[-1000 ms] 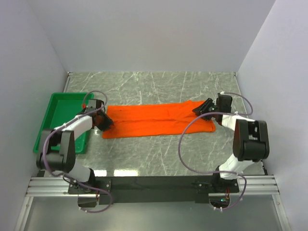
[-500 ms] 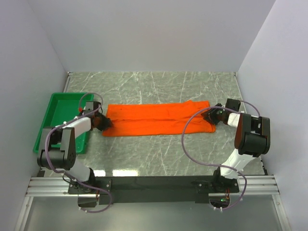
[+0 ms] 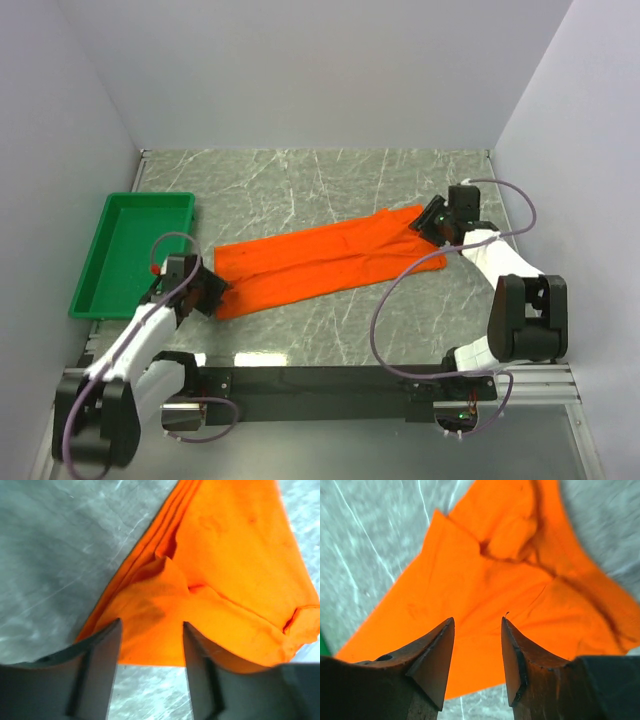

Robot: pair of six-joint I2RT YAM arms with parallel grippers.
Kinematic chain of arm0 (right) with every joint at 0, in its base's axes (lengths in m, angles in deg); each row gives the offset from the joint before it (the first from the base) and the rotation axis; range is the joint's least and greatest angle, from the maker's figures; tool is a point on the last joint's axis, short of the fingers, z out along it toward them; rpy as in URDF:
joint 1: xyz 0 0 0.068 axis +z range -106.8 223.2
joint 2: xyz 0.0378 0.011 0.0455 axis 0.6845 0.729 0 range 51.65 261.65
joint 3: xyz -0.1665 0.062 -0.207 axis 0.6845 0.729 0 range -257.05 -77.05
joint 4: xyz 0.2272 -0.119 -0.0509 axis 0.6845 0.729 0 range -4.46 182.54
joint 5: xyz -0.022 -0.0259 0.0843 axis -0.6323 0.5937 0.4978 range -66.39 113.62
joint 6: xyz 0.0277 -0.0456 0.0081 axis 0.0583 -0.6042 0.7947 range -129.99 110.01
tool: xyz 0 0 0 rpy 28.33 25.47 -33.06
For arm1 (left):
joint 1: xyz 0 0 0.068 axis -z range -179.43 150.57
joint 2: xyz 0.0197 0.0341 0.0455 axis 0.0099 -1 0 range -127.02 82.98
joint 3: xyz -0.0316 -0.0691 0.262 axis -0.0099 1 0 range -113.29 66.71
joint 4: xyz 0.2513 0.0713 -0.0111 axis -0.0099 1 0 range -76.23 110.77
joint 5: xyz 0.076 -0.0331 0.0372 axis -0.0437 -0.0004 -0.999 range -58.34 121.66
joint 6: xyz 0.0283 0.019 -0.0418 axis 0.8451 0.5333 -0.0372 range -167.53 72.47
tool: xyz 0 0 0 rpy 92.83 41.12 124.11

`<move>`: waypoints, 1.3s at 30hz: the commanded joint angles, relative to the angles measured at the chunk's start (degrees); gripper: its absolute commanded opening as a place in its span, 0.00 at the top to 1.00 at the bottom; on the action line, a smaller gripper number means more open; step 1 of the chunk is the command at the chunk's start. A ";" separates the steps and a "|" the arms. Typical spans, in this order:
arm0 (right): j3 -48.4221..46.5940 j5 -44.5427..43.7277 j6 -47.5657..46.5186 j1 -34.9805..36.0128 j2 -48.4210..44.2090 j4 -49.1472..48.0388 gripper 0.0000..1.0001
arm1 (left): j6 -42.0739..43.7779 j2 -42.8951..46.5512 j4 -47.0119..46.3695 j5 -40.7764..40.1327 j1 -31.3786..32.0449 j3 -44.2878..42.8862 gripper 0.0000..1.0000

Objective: Fold and stack the t-shirts
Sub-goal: Fold the tshirt

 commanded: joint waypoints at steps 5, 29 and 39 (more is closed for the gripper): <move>-1.09 -6.05 -1.23 5.78 0.06 6.14 0.50 | 10.20 5.29 6.35 -4.99 0.19 -8.49 0.33; -2.32 -8.41 -1.49 7.28 4.02 7.45 0.50 | 5.38 -19.95 -1.75 -12.36 -1.65 -13.67 0.66; -5.31 -9.99 3.16 9.56 6.30 9.74 0.48 | 24.43 -10.29 6.78 -15.00 -0.25 -26.33 0.29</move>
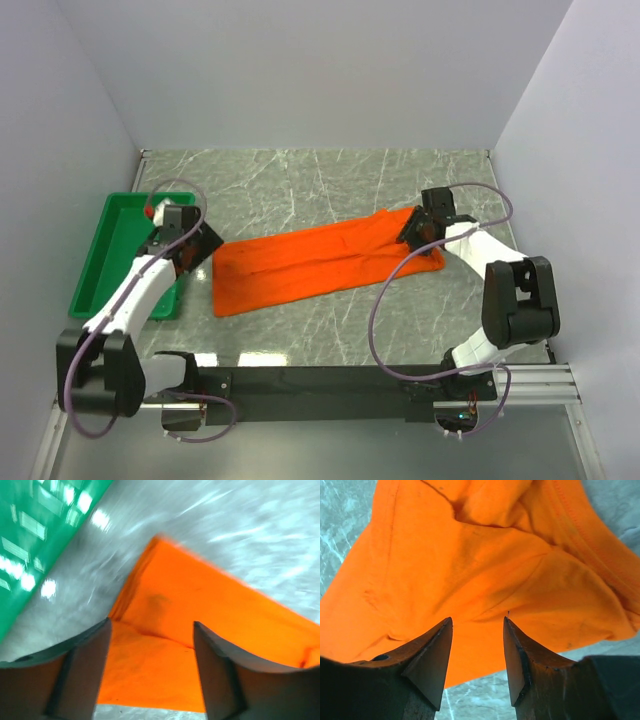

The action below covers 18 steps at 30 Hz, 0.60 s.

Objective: Fold and stack the t-shirts
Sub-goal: Fold the tshirt

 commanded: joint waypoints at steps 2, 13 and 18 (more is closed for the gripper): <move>-3.02 -2.13 3.80 1.10 3.43 0.71 0.48 | 12.37 5.90 2.45 -4.03 0.36 -7.74 0.23; -15.56 -2.21 0.21 1.37 17.58 8.25 0.46 | 18.97 11.62 -5.28 -8.69 0.36 -1.78 0.07; -26.19 -0.72 -2.96 1.89 24.71 12.66 0.45 | 18.89 10.30 -4.14 -10.01 0.36 -2.30 0.10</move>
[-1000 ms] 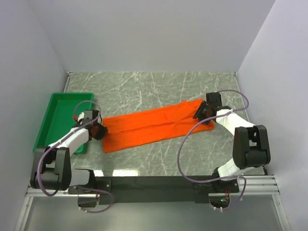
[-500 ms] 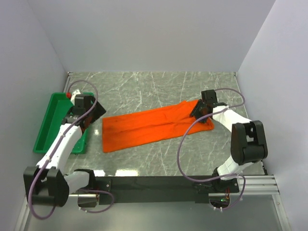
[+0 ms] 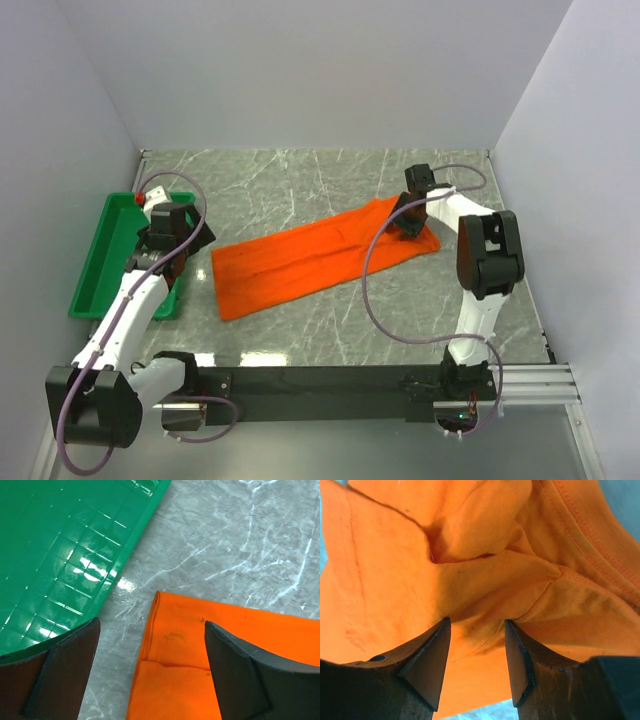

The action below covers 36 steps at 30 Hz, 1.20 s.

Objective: Fold and stack the t-shirts
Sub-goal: Fold the tshirt

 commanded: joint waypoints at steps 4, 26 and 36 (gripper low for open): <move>-13.63 -0.52 -4.54 1.57 9.74 7.97 0.45 | 1.62 -0.04 -1.32 -2.56 0.23 -0.36 0.11; -41.00 12.05 -6.65 5.52 19.62 -5.80 0.46 | 1.71 0.75 -1.76 -4.15 0.23 0.61 0.11; -22.81 13.70 -9.47 17.47 0.89 -9.24 0.49 | 1.01 2.06 -1.23 -5.90 0.15 0.08 0.11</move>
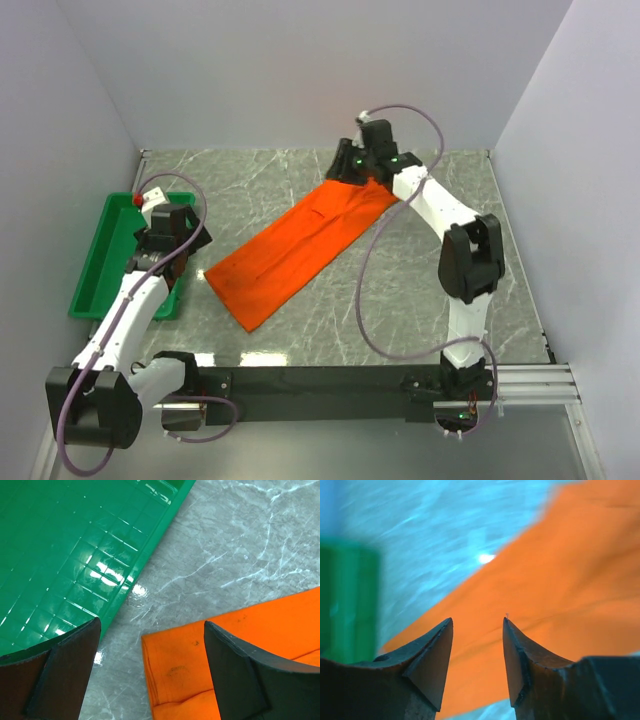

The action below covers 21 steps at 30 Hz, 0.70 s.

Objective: Fold and stack the t-shirts
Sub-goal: Fold the tshirt

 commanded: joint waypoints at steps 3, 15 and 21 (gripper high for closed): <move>6.92 4.00 -2.41 11.27 -4.45 -0.91 0.52 | -0.46 2.79 -0.81 -3.94 0.15 -0.44 0.11; 1.31 -10.33 -17.43 33.76 3.62 9.90 0.54 | -0.72 7.01 -0.64 -6.23 -0.12 -0.18 0.11; -2.74 -13.41 -24.46 40.36 9.86 13.15 0.54 | -0.73 8.77 -1.07 -6.06 -0.73 0.52 0.11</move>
